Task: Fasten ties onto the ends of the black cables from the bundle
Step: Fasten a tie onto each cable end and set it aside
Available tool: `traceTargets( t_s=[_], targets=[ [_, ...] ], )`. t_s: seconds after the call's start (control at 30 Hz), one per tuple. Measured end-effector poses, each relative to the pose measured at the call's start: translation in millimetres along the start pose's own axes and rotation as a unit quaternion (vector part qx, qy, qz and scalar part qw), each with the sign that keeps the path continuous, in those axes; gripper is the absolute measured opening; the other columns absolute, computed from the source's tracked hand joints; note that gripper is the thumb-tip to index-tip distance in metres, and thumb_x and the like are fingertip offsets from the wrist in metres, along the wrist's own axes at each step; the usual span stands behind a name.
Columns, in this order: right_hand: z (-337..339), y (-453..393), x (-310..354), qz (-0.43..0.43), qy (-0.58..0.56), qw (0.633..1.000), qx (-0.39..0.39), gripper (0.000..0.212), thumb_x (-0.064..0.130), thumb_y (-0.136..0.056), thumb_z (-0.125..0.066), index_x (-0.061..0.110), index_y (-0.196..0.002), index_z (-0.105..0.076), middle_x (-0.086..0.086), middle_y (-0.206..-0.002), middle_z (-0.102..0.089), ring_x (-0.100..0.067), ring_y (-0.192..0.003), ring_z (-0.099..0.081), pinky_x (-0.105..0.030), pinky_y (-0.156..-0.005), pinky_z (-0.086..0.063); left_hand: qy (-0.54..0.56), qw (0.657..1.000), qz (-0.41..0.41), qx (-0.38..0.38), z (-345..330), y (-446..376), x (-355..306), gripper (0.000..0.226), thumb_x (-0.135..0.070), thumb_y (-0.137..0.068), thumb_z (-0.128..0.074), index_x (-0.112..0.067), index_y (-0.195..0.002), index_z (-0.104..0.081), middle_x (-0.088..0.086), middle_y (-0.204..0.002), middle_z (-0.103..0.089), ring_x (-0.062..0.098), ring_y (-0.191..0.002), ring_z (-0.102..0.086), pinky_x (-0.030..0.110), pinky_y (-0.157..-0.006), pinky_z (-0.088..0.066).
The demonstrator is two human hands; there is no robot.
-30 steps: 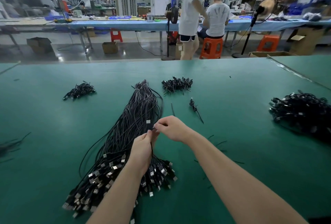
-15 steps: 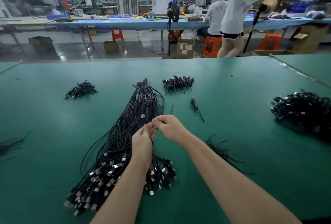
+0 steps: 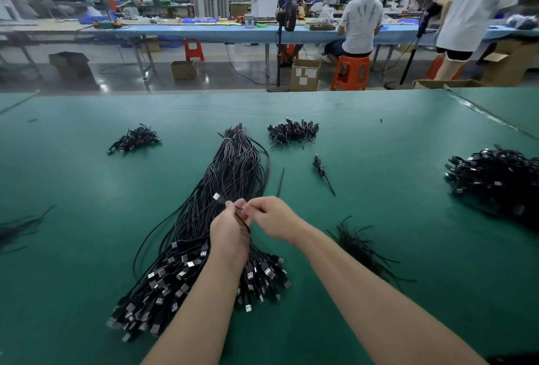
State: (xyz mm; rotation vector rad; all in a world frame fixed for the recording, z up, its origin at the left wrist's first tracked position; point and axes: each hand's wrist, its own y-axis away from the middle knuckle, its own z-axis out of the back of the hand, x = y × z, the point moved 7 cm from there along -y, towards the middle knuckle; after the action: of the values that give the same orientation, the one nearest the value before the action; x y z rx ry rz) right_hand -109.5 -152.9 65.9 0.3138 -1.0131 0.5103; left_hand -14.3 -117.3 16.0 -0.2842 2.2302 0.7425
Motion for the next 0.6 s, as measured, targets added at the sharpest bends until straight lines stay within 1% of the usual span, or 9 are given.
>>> traceTargets(
  t_s=[0.1, 0.13, 0.27, 0.37, 0.4, 0.43, 0.5, 0.57, 0.6],
  targets=[
    [-8.7, 2.5, -1.3, 0.023, 0.040, 0.999, 0.005, 0.039, 0.016, -0.103, -0.050, 0.021, -0.065, -0.055, 0.006, -0.065, -0.055, -0.005, -0.057, -0.044, -0.022, -0.059, -0.039, 0.027, 0.999, 0.030, 0.000, -1.8, -1.6, -0.3, 0.037, -0.022, -0.109, -0.041, 0.008, -0.116, -0.061, 0.021, -0.111, -0.067, 0.032, -0.104, -0.068, 0.043, -0.097, -0.053],
    [-9.5, 2.4, -1.2, 0.029, 0.045, 0.999, 0.004, 0.041, 0.016, -0.102, -0.051, 0.022, -0.062, -0.051, 0.005, -0.064, -0.052, -0.005, -0.057, -0.043, -0.022, -0.060, -0.038, 0.035, 0.999, 0.032, 0.007, -2.0, -0.9, -1.3, 0.037, -0.022, -0.109, -0.041, 0.010, -0.118, -0.059, 0.024, -0.112, -0.067, 0.035, -0.105, -0.069, 0.045, -0.097, -0.054],
    [-8.8, 2.5, -2.5, 0.037, 0.062, 0.997, 0.004, 0.046, 0.020, -0.102, -0.052, 0.025, -0.057, -0.043, 0.011, -0.054, -0.043, -0.001, -0.047, -0.038, -0.015, -0.051, -0.032, 0.072, 0.997, 0.010, 0.038, -4.0, -1.7, -14.1, 0.033, -0.018, -0.110, -0.035, 0.009, -0.113, -0.055, 0.032, -0.105, -0.071, 0.037, -0.095, -0.074, 0.039, -0.075, -0.063],
    [-10.0, 4.5, -11.6, 0.022, 0.079, 0.996, 0.030, 0.037, 0.020, -0.101, -0.053, 0.013, -0.066, -0.054, 0.010, -0.054, -0.044, -0.002, -0.045, -0.037, -0.014, -0.048, -0.031, 0.099, 0.993, -0.001, 0.069, -7.1, -6.9, -24.1, 0.035, -0.018, -0.111, -0.031, 0.008, -0.109, -0.055, 0.034, -0.108, -0.069, 0.037, -0.094, -0.075, 0.035, -0.070, -0.063],
    [-10.1, 5.2, -15.0, 0.014, 0.091, 0.995, 0.039, 0.033, 0.021, -0.101, -0.054, 0.011, -0.070, -0.059, 0.010, -0.056, -0.048, -0.001, -0.045, -0.039, -0.014, -0.048, -0.031, 0.097, 0.992, -0.007, 0.083, -8.2, -8.1, -27.2, 0.037, -0.017, -0.111, -0.030, 0.009, -0.108, -0.056, 0.034, -0.109, -0.068, 0.036, -0.093, -0.075, 0.035, -0.069, -0.063],
    [-10.2, 5.7, -17.1, 0.011, 0.108, 0.993, 0.049, 0.030, 0.023, -0.101, -0.054, 0.015, -0.073, -0.063, 0.010, -0.061, -0.053, 0.001, -0.048, -0.043, -0.013, -0.051, -0.034, 0.089, 0.991, -0.013, 0.099, -8.9, -8.4, -29.7, 0.038, -0.017, -0.111, -0.029, 0.010, -0.108, -0.056, 0.033, -0.109, -0.068, 0.036, -0.093, -0.075, 0.035, -0.069, -0.062],
    [-10.1, 6.3, -19.5, 0.012, 0.155, 0.985, 0.072, 0.023, 0.027, -0.101, -0.055, 0.024, -0.084, -0.071, 0.014, -0.075, -0.064, 0.005, -0.065, -0.053, -0.014, -0.065, -0.041, 0.071, 0.988, -0.022, 0.134, -8.8, -7.8, -34.1, 0.040, -0.018, -0.111, -0.030, 0.010, -0.112, -0.058, 0.030, -0.108, -0.071, 0.036, -0.096, -0.074, 0.036, -0.071, -0.062],
    [-7.1, 4.7, -23.7, 0.014, 0.227, 0.970, 0.084, 0.021, 0.029, -0.102, -0.055, 0.023, -0.101, -0.075, 0.007, -0.094, -0.072, -0.010, -0.090, -0.055, -0.029, -0.084, -0.046, 0.054, 0.983, -0.031, 0.170, -7.8, -5.5, -41.3, 0.040, -0.020, -0.111, -0.031, 0.010, -0.117, -0.057, 0.028, -0.107, -0.072, 0.037, -0.100, -0.073, 0.038, -0.076, -0.061],
    [-3.7, 4.1, -26.3, 0.016, 0.266, 0.960, 0.084, 0.022, 0.030, -0.103, -0.055, 0.022, -0.105, -0.075, 0.002, -0.101, -0.073, -0.017, -0.099, -0.053, -0.034, -0.089, -0.045, 0.045, 0.981, -0.035, 0.186, -7.6, -3.7, -44.7, 0.040, -0.020, -0.110, -0.033, 0.010, -0.118, -0.057, 0.028, -0.107, -0.072, 0.038, -0.101, -0.072, 0.040, -0.078, -0.061]
  ],
)
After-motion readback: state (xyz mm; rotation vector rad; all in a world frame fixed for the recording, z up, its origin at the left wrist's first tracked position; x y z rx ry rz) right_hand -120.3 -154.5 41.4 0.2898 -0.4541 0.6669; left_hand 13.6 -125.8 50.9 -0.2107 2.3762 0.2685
